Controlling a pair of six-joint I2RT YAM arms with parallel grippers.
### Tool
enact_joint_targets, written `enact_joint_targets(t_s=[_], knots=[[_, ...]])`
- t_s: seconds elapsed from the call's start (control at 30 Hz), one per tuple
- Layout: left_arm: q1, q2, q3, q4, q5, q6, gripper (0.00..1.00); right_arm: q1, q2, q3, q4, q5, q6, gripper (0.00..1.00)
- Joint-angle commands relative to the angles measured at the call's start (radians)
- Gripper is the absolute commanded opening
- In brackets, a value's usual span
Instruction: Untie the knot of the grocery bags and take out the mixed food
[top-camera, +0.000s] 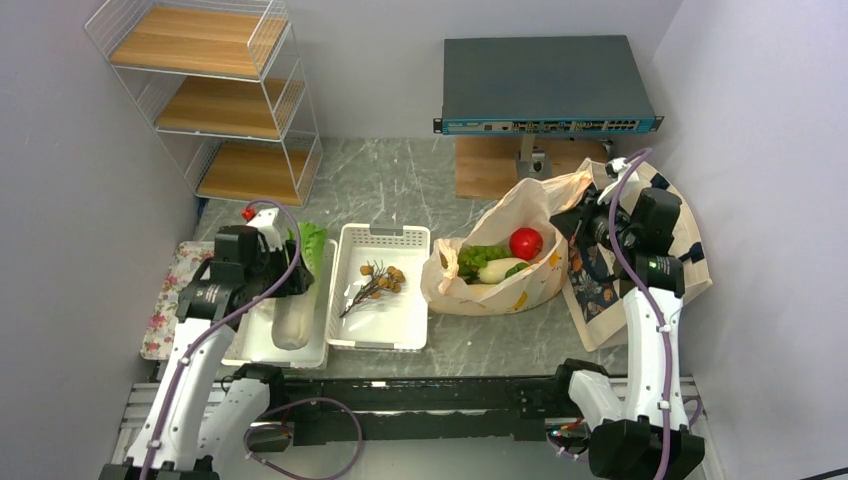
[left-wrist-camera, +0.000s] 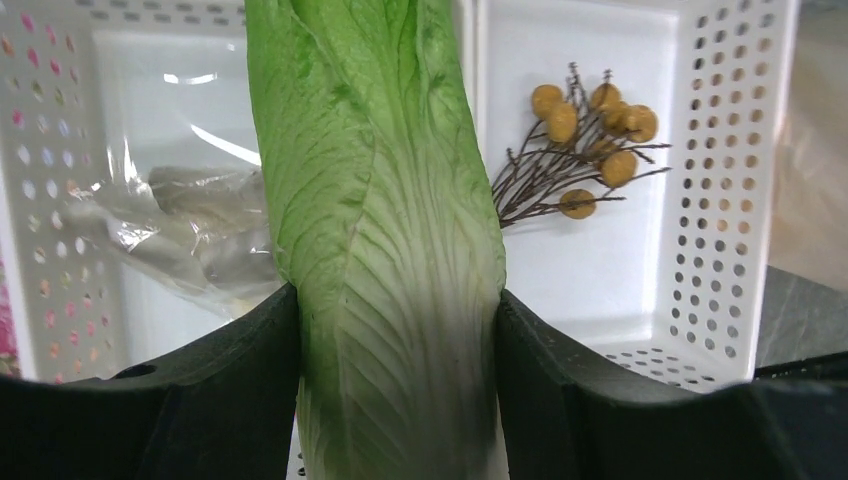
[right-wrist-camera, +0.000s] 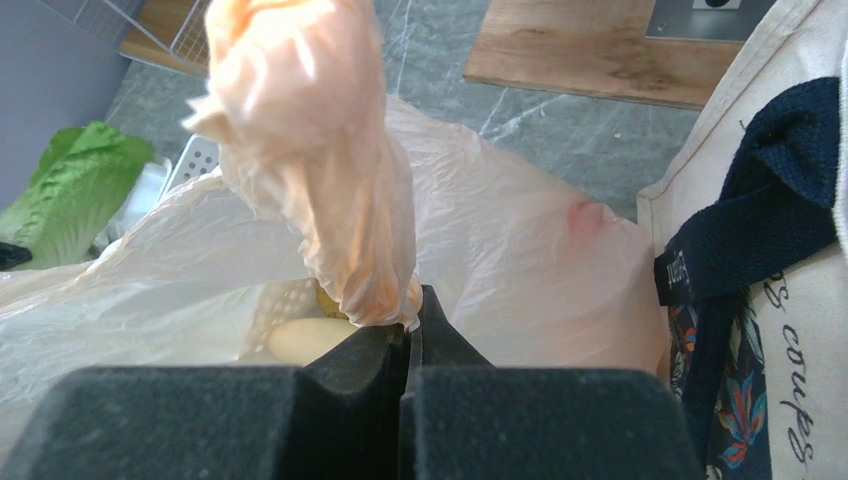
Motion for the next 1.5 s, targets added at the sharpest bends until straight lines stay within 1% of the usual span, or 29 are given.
enact_joint_targets(t_s=[0.0, 0.03, 0.07, 0.1, 0.2, 0.23, 0.3, 0.33, 0.4, 0.47, 0.53, 0.6, 0.7, 0.8, 0.87, 0.93, 0.97, 1.0, 1.1, 1.17, 1.2, 1.23, 1.3, 1.33, 1.4, 1.47], knots=[[0.004, 0.051, -0.045, 0.082, -0.088, -0.126, 0.00, 0.001, -0.002, 0.065, -0.026, 0.023, -0.040, 0.00], [0.004, 0.066, -0.055, 0.087, -0.102, -0.131, 0.02, 0.002, 0.001, 0.071, -0.032, 0.025, -0.044, 0.00], [0.004, 0.079, -0.070, 0.096, -0.117, -0.135, 0.07, 0.001, 0.003, 0.076, -0.035, 0.026, -0.045, 0.00], [0.004, 0.092, -0.081, 0.107, -0.127, -0.137, 0.09, 0.002, 0.006, 0.078, -0.036, 0.028, -0.046, 0.00], [0.004, 0.150, -0.121, 0.162, -0.133, -0.102, 0.23, 0.001, 0.013, 0.083, -0.031, 0.036, -0.043, 0.00], [0.004, 0.197, -0.123, 0.164, -0.152, -0.091, 0.28, 0.001, 0.017, 0.084, -0.029, 0.036, -0.040, 0.00], [0.004, 0.296, -0.100, 0.139, -0.164, -0.071, 0.40, 0.001, 0.025, 0.089, -0.029, 0.036, -0.042, 0.00], [0.005, 0.350, -0.086, 0.131, -0.165, -0.058, 0.49, 0.000, 0.028, 0.090, -0.030, 0.037, -0.043, 0.00], [0.024, 0.405, -0.065, 0.138, -0.163, -0.038, 0.60, 0.001, 0.033, 0.090, -0.026, 0.037, -0.045, 0.00], [0.038, 0.392, -0.053, 0.157, -0.127, -0.010, 0.73, 0.002, 0.036, 0.090, -0.022, 0.033, -0.045, 0.00], [0.038, 0.346, -0.040, 0.158, -0.096, 0.012, 0.90, 0.001, 0.034, 0.090, -0.018, 0.029, -0.044, 0.00], [0.038, 0.274, -0.026, 0.140, -0.069, 0.034, 0.99, 0.002, 0.031, 0.088, -0.010, 0.018, -0.044, 0.00], [0.038, 0.173, 0.013, 0.112, 0.009, 0.062, 0.99, 0.001, 0.023, 0.079, 0.003, -0.011, -0.045, 0.00], [0.038, 0.088, 0.073, 0.138, 0.145, 0.116, 0.99, 0.001, 0.013, 0.072, 0.018, -0.070, -0.052, 0.00], [0.037, 0.062, 0.134, 0.213, 0.284, 0.210, 1.00, 0.000, 0.009, 0.075, 0.021, -0.121, -0.067, 0.00], [0.021, 0.082, 0.215, 0.317, 0.456, 0.304, 0.99, 0.001, 0.012, 0.086, 0.002, -0.164, -0.094, 0.00], [-0.014, 0.113, 0.268, 0.346, 0.528, 0.347, 0.99, 0.001, 0.015, 0.098, -0.027, -0.184, -0.130, 0.00], [-0.072, 0.163, 0.345, 0.343, 0.553, 0.389, 0.99, 0.001, 0.016, 0.111, -0.070, -0.200, -0.182, 0.00], [-0.353, 0.312, 0.565, 0.212, 0.463, 0.576, 0.99, 0.001, -0.004, 0.129, -0.242, -0.187, -0.395, 0.00], [-0.507, 0.378, 0.640, 0.186, 0.412, 0.689, 0.99, 0.002, -0.033, 0.121, -0.381, -0.158, -0.551, 0.00], [-0.568, 0.412, 0.669, 0.181, 0.385, 0.744, 0.94, 0.002, -0.045, 0.114, -0.421, -0.136, -0.608, 0.00], [-0.628, 0.452, 0.705, 0.175, 0.370, 0.794, 0.87, 0.003, -0.056, 0.106, -0.459, -0.117, -0.649, 0.00], [-0.743, 0.550, 0.788, 0.164, 0.317, 0.887, 0.64, 0.003, -0.076, 0.086, -0.516, -0.082, -0.715, 0.00], [-0.799, 0.608, 0.850, 0.169, 0.278, 0.910, 0.55, 0.003, -0.088, 0.076, -0.534, -0.063, -0.735, 0.00], [-0.890, 0.723, 0.938, 0.174, 0.228, 0.942, 0.43, 0.002, -0.120, 0.059, -0.545, -0.015, -0.744, 0.00], [-0.956, 0.808, 0.970, 0.223, 0.206, 0.954, 0.31, 0.001, -0.156, 0.052, -0.544, 0.017, -0.743, 0.00]])
